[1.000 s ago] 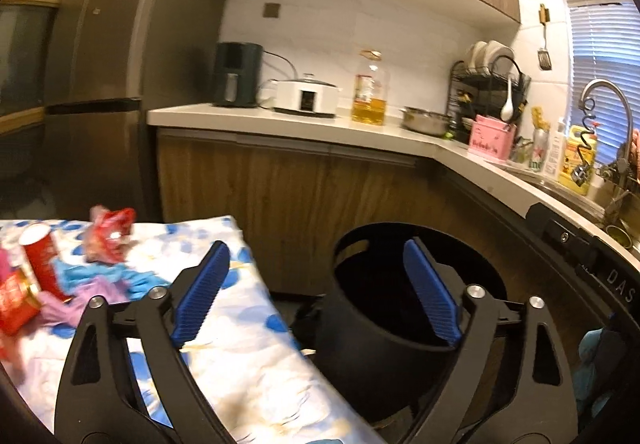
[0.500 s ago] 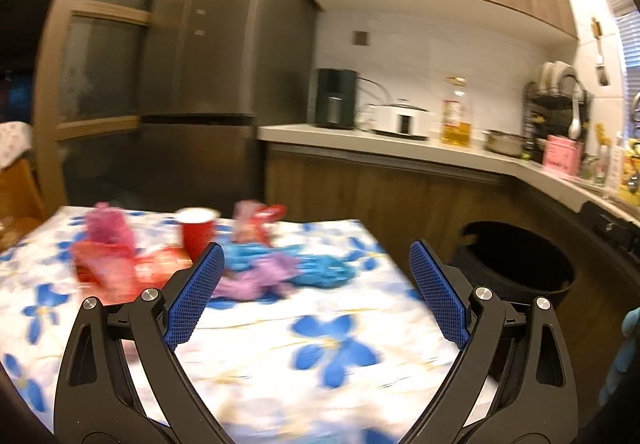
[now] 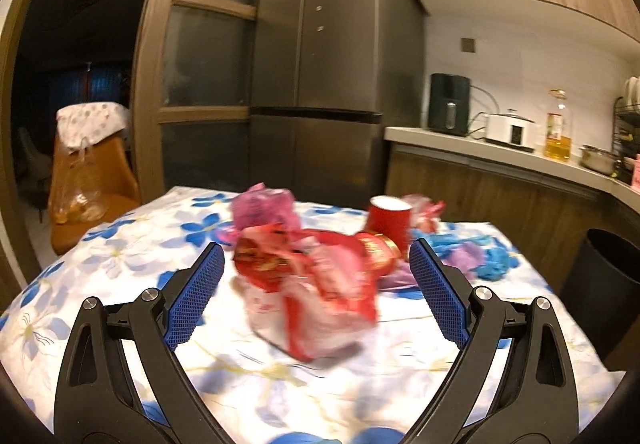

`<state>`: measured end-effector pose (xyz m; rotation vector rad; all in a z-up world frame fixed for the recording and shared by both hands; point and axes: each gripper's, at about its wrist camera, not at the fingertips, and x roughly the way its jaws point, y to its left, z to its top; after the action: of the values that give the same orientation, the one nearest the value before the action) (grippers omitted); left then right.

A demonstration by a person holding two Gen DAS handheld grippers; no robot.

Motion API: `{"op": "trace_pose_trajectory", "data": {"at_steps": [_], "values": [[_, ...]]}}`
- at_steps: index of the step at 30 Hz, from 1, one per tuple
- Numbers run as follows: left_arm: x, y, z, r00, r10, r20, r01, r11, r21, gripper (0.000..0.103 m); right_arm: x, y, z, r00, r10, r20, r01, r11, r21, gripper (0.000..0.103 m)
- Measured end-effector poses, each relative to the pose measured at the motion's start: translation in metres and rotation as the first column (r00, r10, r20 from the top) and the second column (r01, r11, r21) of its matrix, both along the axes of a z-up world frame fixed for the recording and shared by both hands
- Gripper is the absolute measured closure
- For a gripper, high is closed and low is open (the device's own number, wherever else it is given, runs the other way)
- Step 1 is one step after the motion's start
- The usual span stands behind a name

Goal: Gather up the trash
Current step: 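Move the left gripper back to the table and grasp the red printed bag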

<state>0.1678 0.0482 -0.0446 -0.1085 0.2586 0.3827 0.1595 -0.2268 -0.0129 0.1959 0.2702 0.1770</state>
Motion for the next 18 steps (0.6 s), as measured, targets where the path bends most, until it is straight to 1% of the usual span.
{"op": "trace_pose_trajectory", "data": {"at_steps": [1, 2, 3, 4, 5, 7, 8, 9, 10, 11, 12, 14, 17, 18], "values": [[0.002, 0.004, -0.002, 1.0, 0.003, -0.007, -0.003, 1.0, -0.002, 0.014, 0.001, 0.004, -0.001, 1.0, 0.008, -0.002, -0.008, 1.0, -0.001, 0.027], [0.006, 0.009, -0.005, 1.0, 0.004, -0.023, -0.004, 1.0, 0.001, 0.019, 0.003, 0.01, -0.001, 1.0, 0.02, -0.005, -0.02, 1.0, -0.003, 0.027], [0.01, 0.011, -0.008, 0.999, 0.003, -0.04, -0.003, 1.0, 0.003, 0.027, 0.004, 0.014, -0.002, 1.0, 0.029, -0.009, -0.029, 1.0, -0.004, 0.028], [0.013, 0.015, -0.01, 0.998, -0.004, -0.059, 0.003, 1.0, -0.006, 0.032, 0.006, 0.018, -0.003, 0.999, 0.039, -0.013, -0.039, 0.999, -0.004, 0.028], [0.017, 0.019, -0.013, 0.997, -0.015, -0.08, 0.013, 0.999, -0.031, 0.037, 0.008, 0.024, -0.003, 0.998, 0.054, -0.016, -0.054, 0.999, -0.008, 0.028], [0.021, 0.026, -0.018, 0.994, -0.028, -0.106, 0.021, 0.998, -0.064, 0.042, 0.01, 0.033, -0.005, 0.998, 0.067, -0.019, -0.068, 0.998, -0.016, 0.028], [0.023, 0.028, -0.02, 0.993, -0.039, -0.114, 0.03, 0.996, -0.08, 0.047, 0.012, 0.038, -0.006, 0.997, 0.079, -0.022, -0.08, 0.997, -0.019, 0.028], [0.024, 0.03, -0.024, 0.99, -0.052, -0.128, 0.04, 0.995, -0.093, 0.055, 0.014, 0.044, -0.006, 0.995, 0.091, -0.025, -0.092, 0.996, -0.021, 0.028], [0.025, 0.03, -0.025, 0.989, -0.057, -0.137, 0.044, 0.994, -0.098, 0.058, 0.014, 0.047, -0.007, 0.995, 0.098, -0.026, -0.099, 0.995, -0.023, 0.028], [0.027, 0.031, -0.028, 0.986, -0.069, -0.151, 0.053, 0.993, -0.108, 0.064, 0.015, 0.052, -0.008, 0.994, 0.108, -0.027, -0.109, 0.994, -0.026, 0.028], [0.027, 0.033, -0.03, 0.984, -0.078, -0.157, 0.06, 0.991, -0.119, 0.071, 0.016, 0.057, -0.008, 0.993, 0.117, -0.029, -0.118, 0.993, -0.029, 0.028], [0.027, 0.035, -0.033, 0.983, -0.088, -0.163, 0.065, 0.988, -0.137, 0.077, 0.018, 0.065, -0.01, 0.99, 0.135, -0.036, -0.136, 0.99, -0.032, 0.028], [0.025, 0.043, -0.036, 0.981, -0.104, -0.164, 0.074, 0.981, -0.178, 0.092, 0.019, 0.076, -0.013, 0.987, 0.156, -0.046, -0.158, 0.987, -0.04, 0.028], [0.023, 0.044, -0.036, 0.982, -0.104, -0.16, 0.073, 0.98, -0.187, 0.096, 0.02, 0.08, -0.014, 0.985, 0.164, -0.05, -0.166, 0.985, -0.042, 0.028]]}}
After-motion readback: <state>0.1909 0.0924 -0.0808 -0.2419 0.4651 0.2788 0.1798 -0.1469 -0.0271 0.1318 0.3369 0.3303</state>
